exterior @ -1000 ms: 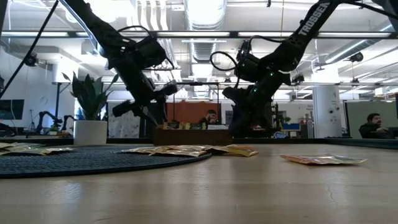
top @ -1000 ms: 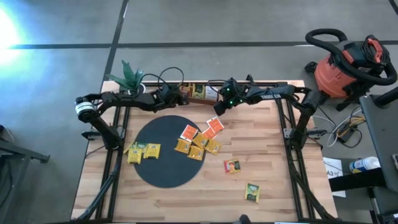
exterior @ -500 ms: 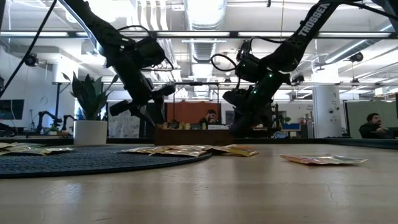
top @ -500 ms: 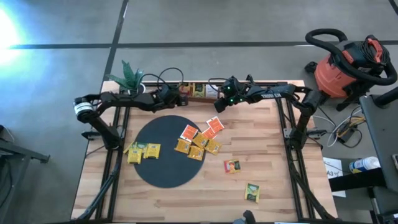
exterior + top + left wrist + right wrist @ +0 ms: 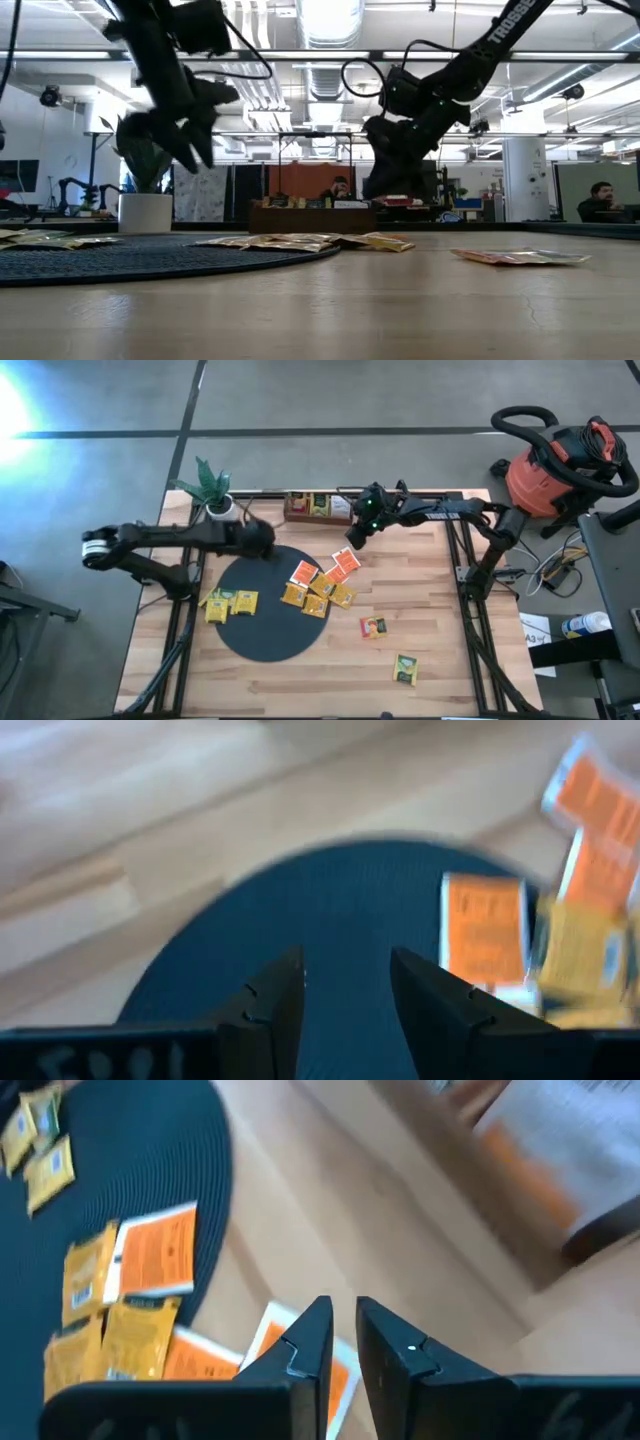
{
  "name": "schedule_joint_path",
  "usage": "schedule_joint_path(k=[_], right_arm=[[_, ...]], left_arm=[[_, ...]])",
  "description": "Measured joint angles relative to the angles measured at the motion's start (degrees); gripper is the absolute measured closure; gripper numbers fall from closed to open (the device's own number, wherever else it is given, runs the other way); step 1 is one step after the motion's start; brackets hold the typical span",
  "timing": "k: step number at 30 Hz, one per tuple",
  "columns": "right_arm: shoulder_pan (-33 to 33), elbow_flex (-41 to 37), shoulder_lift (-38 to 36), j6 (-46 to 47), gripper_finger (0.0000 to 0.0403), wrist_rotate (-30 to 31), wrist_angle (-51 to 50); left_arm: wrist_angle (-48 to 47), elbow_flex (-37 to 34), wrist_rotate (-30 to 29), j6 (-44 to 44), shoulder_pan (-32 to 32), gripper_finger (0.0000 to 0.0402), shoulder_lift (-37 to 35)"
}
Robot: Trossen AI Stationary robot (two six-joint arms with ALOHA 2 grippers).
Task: Pick & Place Tea
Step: Put the yellow tea bag into the middle section of the wooden organizer
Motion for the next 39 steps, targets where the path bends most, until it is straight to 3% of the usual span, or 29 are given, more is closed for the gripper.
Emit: schedule_joint_path(k=[5,10,17,24,28,33,39], right_arm=[[3.5,0.0,0.0,0.0,0.0355,-0.1,-6.0],[7.9,0.0,-0.1,0.2,0.0355,-0.1,-13.1],[16.2,0.0,-2.4,5.4,0.0355,3.0,-21.8],[26.4,-1.3,-7.4,7.3,0.0355,3.3,-39.8],[32.6,-5.8,-13.2,12.1,0.0355,7.2,-41.7],[39.4,-14.4,-24.9,25.6,0.0355,13.4,-38.9],[46.2,-25.0,-40.2,43.4,0.0355,12.5,-34.5]], left_arm=[[-3.5,0.0,-4.5,-5.9,-9.0,0.0257,-0.8],[-3.4,0.0,-5.4,-8.3,-13.8,0.0257,0.2],[-3.3,0.0,-5.4,-6.0,-15.6,0.0257,0.5],[-2.5,-0.1,-7.4,-2.8,-15.6,0.0257,0.5],[1.7,-0.1,-9.3,-1.3,-15.6,0.0257,0.5],[11.0,-1.2,-8.9,-1.6,-15.6,0.0257,0.7],[21.5,-2.8,-4.2,-6.2,-15.6,0.0257,0.8]])
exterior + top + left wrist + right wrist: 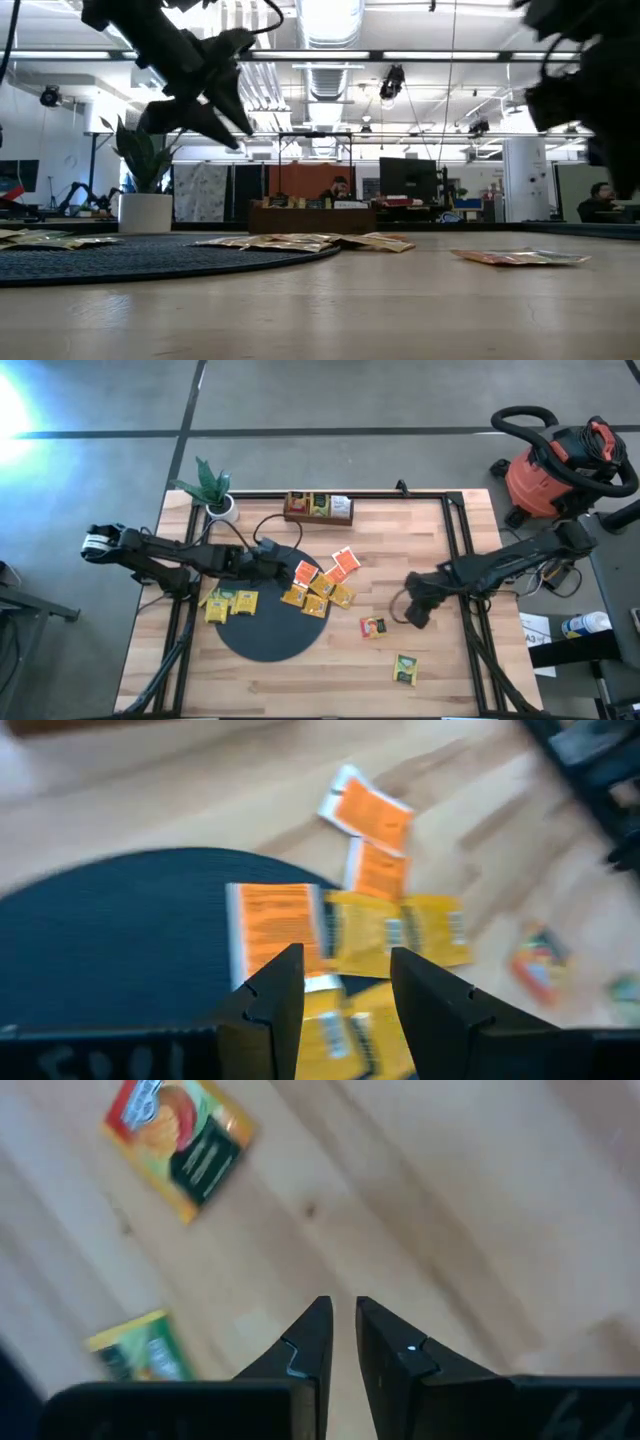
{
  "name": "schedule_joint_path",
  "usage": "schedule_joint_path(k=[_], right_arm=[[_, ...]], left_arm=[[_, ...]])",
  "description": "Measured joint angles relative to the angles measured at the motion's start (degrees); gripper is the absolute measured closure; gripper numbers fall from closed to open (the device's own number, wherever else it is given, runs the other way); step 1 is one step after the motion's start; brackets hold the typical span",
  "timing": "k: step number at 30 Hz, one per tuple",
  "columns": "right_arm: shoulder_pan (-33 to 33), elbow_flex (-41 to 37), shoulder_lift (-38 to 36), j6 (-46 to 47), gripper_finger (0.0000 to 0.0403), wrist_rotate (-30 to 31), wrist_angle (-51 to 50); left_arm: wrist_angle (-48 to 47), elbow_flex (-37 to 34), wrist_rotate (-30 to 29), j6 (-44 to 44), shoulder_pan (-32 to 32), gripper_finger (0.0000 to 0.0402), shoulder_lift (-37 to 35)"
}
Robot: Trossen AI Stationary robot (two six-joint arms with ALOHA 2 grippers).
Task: Pick & Place Tea
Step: Put the yellow tea bag into the middle section of the wooden organizer
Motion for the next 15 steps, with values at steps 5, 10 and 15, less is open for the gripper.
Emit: schedule_joint_path(k=[5,10,15], right_arm=[[7.0,-6.2,-8.4,11.3,0.0355,-1.7,6.8],[13.7,-9.7,-9.7,17.0,0.0355,1.1,15.7],[19.0,-11.5,-5.7,18.8,0.0355,2.5,23.7]], left_arm=[[5.7,0.1,3.1,-4.0,-1.0,0.0257,1.5],[7.7,0.1,3.4,-9.0,-2.6,0.0257,3.1],[7.7,0.1,3.4,-14.6,-4.9,0.0257,4.1]])
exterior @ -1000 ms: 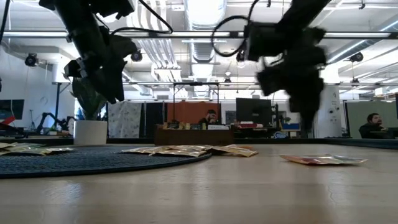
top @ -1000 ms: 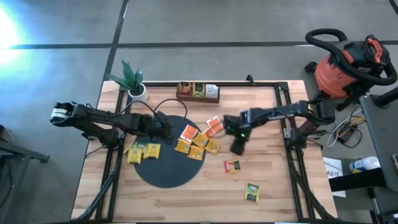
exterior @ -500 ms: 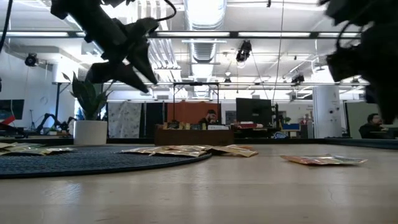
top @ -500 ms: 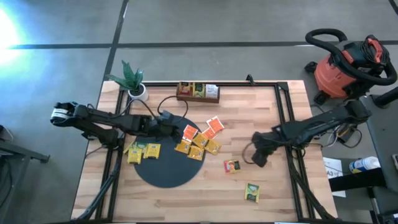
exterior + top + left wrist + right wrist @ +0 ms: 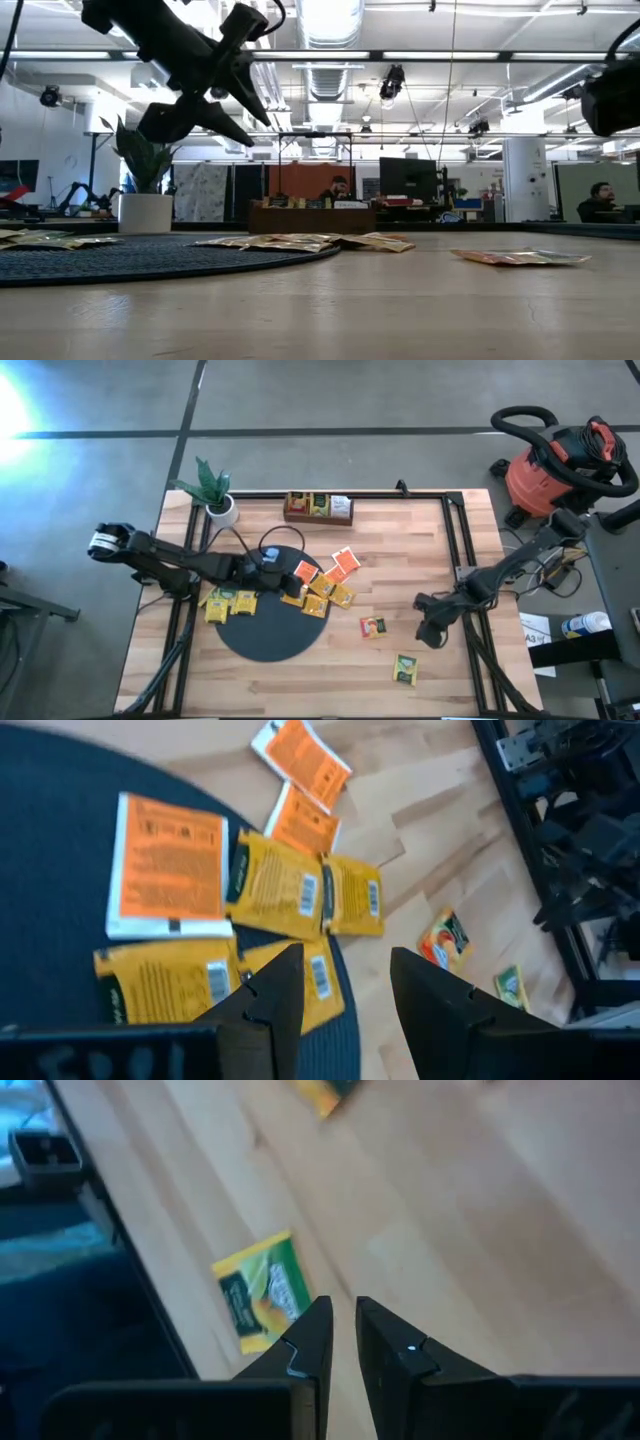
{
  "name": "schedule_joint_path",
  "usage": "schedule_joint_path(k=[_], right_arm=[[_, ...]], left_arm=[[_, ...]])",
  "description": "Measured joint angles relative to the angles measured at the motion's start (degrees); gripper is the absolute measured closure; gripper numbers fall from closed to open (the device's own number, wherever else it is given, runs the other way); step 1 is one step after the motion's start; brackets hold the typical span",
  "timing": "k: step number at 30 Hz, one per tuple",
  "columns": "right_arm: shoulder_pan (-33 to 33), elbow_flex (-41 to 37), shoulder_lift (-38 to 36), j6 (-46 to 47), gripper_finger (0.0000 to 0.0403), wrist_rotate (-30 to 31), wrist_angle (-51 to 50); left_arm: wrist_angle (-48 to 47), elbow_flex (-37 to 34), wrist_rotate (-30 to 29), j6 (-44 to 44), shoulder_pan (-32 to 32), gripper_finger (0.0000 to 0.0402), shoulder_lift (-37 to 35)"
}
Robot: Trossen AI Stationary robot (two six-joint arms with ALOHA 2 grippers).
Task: Pick & Place Tea
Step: Put the yellow tea bag into the middle section of the wooden organizer
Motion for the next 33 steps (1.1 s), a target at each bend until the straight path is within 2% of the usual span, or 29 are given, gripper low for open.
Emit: schedule_joint_path(k=[5,11,17,20,25,33], right_arm=[[4.5,-0.3,7.2,0.0,0.0355,-0.1,9.4],[8.0,3.6,18.7,1.3,0.0355,0.0,13.7],[8.5,9.7,29.9,1.5,0.0355,-0.1,13.9],[8.4,12.4,34.9,1.4,0.0355,-0.1,14.8],[7.0,16.9,40.6,4.3,0.0355,-0.3,14.9],[0.1,21.3,43.2,13.7,0.0355,18.8,13.3]], left_arm=[[-0.2,0.0,0.0,-2.7,-2.4,0.0257,0.1],[-0.2,0.0,-0.8,-2.9,-3.2,0.0257,0.2],[-0.8,0.0,-0.6,-1.1,-3.2,0.0257,0.2],[-2.1,0.0,1.4,-1.0,-3.5,0.0257,0.2],[-4.1,0.0,2.0,1.6,-4.5,0.0257,0.2],[-5.5,-0.1,2.1,5.5,-4.6,0.0257,0.2]])
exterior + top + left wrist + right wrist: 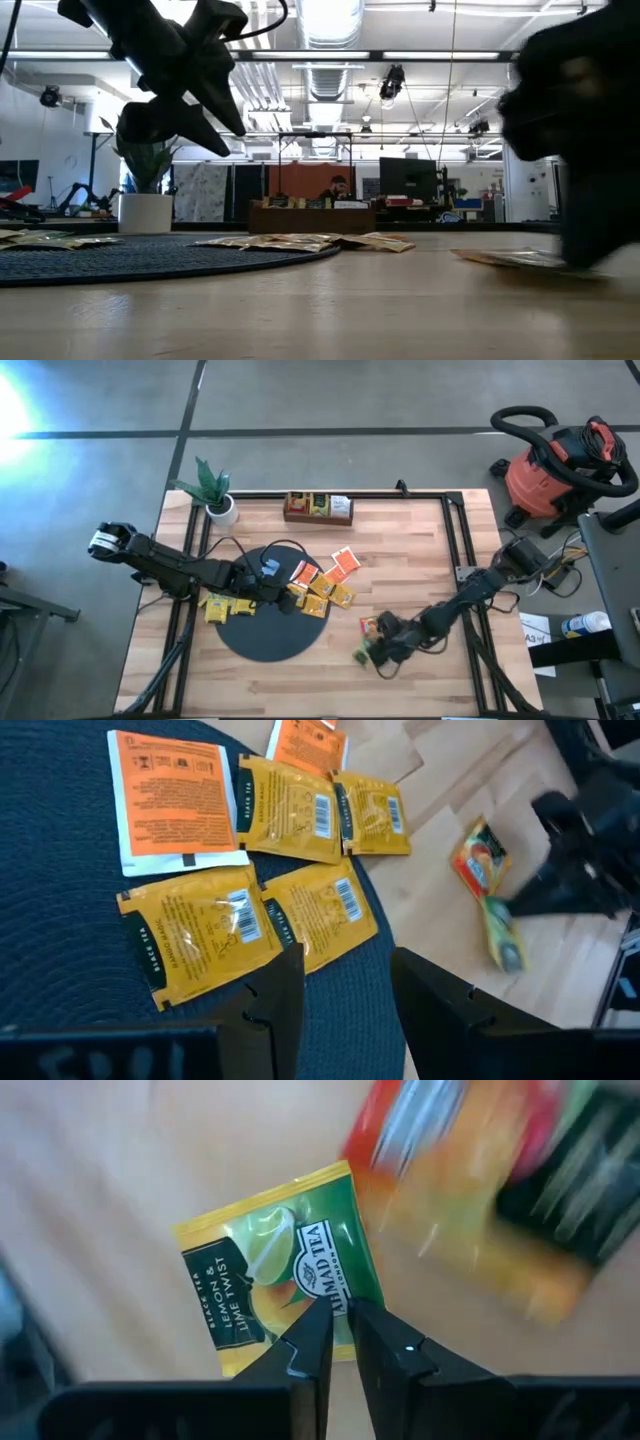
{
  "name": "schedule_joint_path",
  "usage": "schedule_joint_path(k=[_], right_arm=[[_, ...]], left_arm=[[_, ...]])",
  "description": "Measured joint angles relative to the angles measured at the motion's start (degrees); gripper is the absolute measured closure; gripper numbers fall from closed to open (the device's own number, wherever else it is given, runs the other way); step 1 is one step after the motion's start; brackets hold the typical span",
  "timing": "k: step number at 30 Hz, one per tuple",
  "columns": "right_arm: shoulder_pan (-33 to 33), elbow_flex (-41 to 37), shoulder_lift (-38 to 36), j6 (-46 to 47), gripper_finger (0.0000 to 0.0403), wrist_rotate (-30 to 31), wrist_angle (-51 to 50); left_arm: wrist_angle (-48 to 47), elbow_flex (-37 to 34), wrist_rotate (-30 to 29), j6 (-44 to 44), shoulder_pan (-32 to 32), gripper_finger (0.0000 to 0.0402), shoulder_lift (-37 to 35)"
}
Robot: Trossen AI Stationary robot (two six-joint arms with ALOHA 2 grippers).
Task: Pick & Place Tea
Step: Put the yellow tea bag into the middle section of the wooden organizer
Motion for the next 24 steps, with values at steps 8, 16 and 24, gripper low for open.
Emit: schedule_joint_path(k=[8,16,24], right_arm=[[-8.0,0.5,2.6,13.1,0.0355,10.4,0.9],[-11.4,0.4,3.5,13.3,0.0355,10.5,9.1],[-12.0,0.1,3.4,13.7,0.0355,10.9,9.5]], left_arm=[[0.2,-0.9,0.0,2.0,0.0,0.0257,0.3],[6.9,-2.5,0.0,-3.5,0.0,0.0257,4.8],[26.3,-4.6,0.8,-9.9,1.0,0.0257,15.2]])
